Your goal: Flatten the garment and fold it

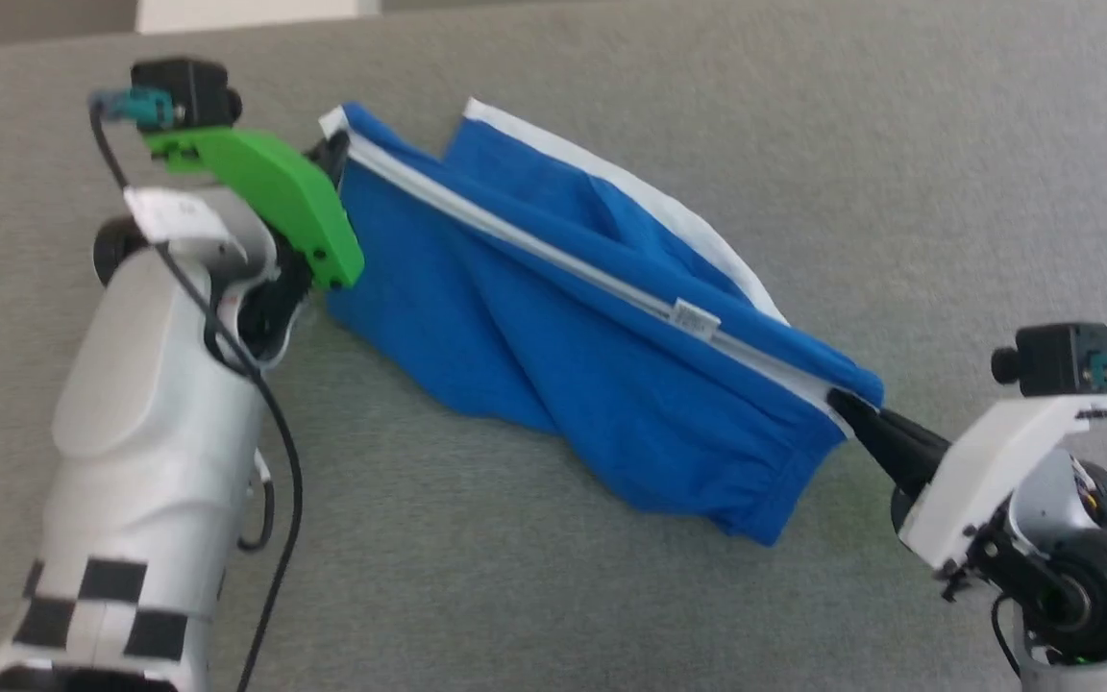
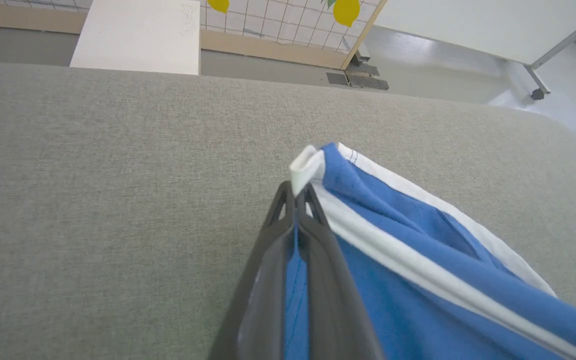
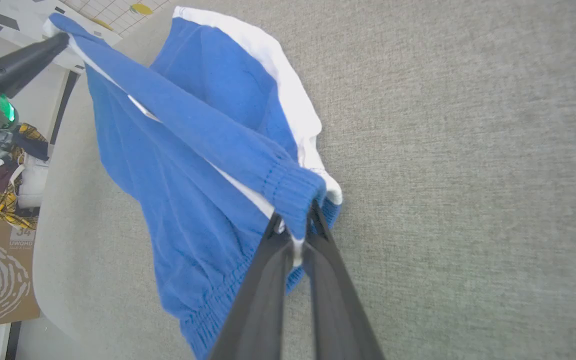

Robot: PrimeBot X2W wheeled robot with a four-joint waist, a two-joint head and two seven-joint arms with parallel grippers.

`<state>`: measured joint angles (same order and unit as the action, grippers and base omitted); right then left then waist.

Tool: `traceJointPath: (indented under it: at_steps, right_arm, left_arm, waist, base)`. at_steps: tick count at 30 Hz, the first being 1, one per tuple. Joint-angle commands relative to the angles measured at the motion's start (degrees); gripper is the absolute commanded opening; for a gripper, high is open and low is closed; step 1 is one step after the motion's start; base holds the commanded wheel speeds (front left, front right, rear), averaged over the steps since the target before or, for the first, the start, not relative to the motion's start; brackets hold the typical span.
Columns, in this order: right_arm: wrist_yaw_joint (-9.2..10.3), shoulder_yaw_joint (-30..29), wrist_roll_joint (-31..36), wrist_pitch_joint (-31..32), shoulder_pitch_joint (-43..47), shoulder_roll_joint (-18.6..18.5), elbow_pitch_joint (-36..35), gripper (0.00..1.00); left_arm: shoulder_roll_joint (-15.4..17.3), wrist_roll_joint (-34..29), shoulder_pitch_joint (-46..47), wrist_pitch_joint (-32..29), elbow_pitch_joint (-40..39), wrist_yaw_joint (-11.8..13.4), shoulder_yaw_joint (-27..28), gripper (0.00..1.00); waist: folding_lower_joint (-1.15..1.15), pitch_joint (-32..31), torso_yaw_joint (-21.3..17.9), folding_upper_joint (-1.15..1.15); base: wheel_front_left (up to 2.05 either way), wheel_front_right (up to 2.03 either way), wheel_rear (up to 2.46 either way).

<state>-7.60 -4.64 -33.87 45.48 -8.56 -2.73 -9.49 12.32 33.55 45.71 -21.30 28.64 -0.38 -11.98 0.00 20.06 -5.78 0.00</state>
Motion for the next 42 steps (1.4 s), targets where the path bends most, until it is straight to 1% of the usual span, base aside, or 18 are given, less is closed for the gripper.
traceJointPath:
  at_steps: [1,6,14,15,16,17,18,23,25,28,31,33,35,37,38,39,42]
  right_arm:
    - [0.11,0.40,-0.22,-0.85,-1.31,-0.15,0.74,0.00]
    - [0.11,2.77,-1.21,-3.11,-3.54,-0.15,2.88,0.00]
    - [0.11,5.37,-2.05,-5.25,-3.95,-0.15,4.29,0.00]
    - [0.11,5.59,-2.05,-5.33,-3.87,-0.15,4.31,0.09]
    - [0.11,5.90,-2.15,-5.54,-3.82,-0.15,4.20,0.41]
    - [0.11,6.02,-2.29,-5.82,-3.74,-0.15,4.08,1.00]
    - [0.11,6.09,-2.37,-6.20,-3.59,-0.15,3.89,1.00]
    - [0.11,5.18,-0.71,-7.96,-2.04,-0.15,1.38,1.00]
    - [0.11,4.13,0.28,-8.99,-0.86,-0.15,-0.56,1.00]
    - [0.11,2.24,3.12,-9.98,1.85,-0.15,-3.82,1.00]
    - [0.11,0.45,7.45,-9.52,5.30,-0.15,-6.74,1.00]
    - [0.11,-0.27,11.41,-8.28,8.06,-0.15,-8.91,1.00]
    - [0.11,-0.45,13.97,-6.75,10.55,-0.15,-10.64,1.00]
    - [0.11,-0.12,14.43,-5.46,12.75,-0.15,-11.90,1.00]
    - [0.11,0.10,14.50,-4.93,13.87,-0.15,-12.24,1.00]
    - [0.11,0.38,14.74,-4.47,14.82,-0.15,-12.52,1.00]
    - [0.11,1.37,15.13,-3.68,16.28,-0.15,-11.92,1.00]
  left_arm:
    - [0.62,-0.95,2.31,-0.09,1.43,-0.27,-0.22,0.00]
    - [1.15,-2.05,6.64,-0.26,6.21,-0.89,-1.32,0.00]
    - [1.41,-2.42,9.78,0.37,11.04,-1.37,-1.97,0.00]
    - [1.32,-2.24,9.94,0.45,11.47,-1.45,-1.91,0.00]
    - [1.08,-1.82,10.09,0.67,11.95,-1.53,-1.67,0.00]
    - [0.86,-1.52,10.23,0.89,12.25,-1.63,-1.53,0.32]
    - [0.54,-1.18,10.37,1.07,12.62,-1.82,-1.45,1.00]
    - [-0.71,0.53,10.74,4.03,12.96,-3.20,-0.64,1.00]
    - [-0.93,1.03,10.60,6.54,12.44,-3.95,-0.24,1.00]
    - [-0.51,0.74,9.79,12.39,10.65,-4.95,0.05,1.00]
    - [1.36,-2.14,8.01,18.65,8.19,-5.59,-1.42,1.00]
    - [3.44,-4.87,5.53,23.54,5.91,-5.89,-2.80,1.00]
    - [5.58,-7.46,2.35,27.97,3.49,-6.04,-4.08,1.00]
    - [7.47,-8.86,-1.55,31.63,1.33,-5.59,-4.07,1.00]
    - [8.35,-9.36,-4.04,33.04,0.22,-4.94,-3.75,1.00]
    - [9.14,-9.75,-6.50,34.02,-1.14,-4.08,-3.23,1.00]
    - [10.13,-10.10,-13.67,35.44,-5.73,-1.79,-1.70,1.00]
  waist:
    - [0.00,5.63,-5.07,0.00]
    - [0.00,7.59,-7.33,0.00]
    - [0.00,8.75,-8.97,0.00]
    - [0.00,8.75,-9.07,0.00]
    - [0.00,8.70,-9.16,0.00]
    - [0.00,8.62,-9.16,0.00]
    - [0.00,8.40,-9.06,0.00]
    - [0.00,6.30,-7.95,0.00]
    - [0.00,4.74,-7.24,0.00]
    - [0.00,1.87,-6.06,0.00]
    - [0.00,-0.76,-4.87,0.00]
    - [0.00,-2.71,-4.01,0.00]
    - [0.00,-4.29,-3.18,0.00]
    - [0.00,-5.79,-2.45,0.00]
    - [0.00,-6.80,-1.96,0.00]
    - [0.00,-7.44,-1.53,0.00]
    - [0.00,-9.13,-0.37,0.00]
  base:
    - [0.00,0.00,0.00]
    - [0.00,0.00,0.00]
    - [0.00,0.00,0.00]
    - [0.00,0.00,0.00]
    - [0.00,0.00,0.00]
    - [0.00,0.00,0.00]
    - [0.00,0.00,0.00]
    - [0.00,0.00,0.00]
    - [0.00,0.00,0.00]
    - [0.00,0.00,0.00]
    - [0.00,0.00,0.00]
    - [0.00,0.00,0.00]
    - [0.00,0.00,0.00]
    - [0.00,0.00,0.00]
    - [0.00,0.00,0.00]
    - [0.00,0.00,0.00]
    - [0.00,0.00,0.00]
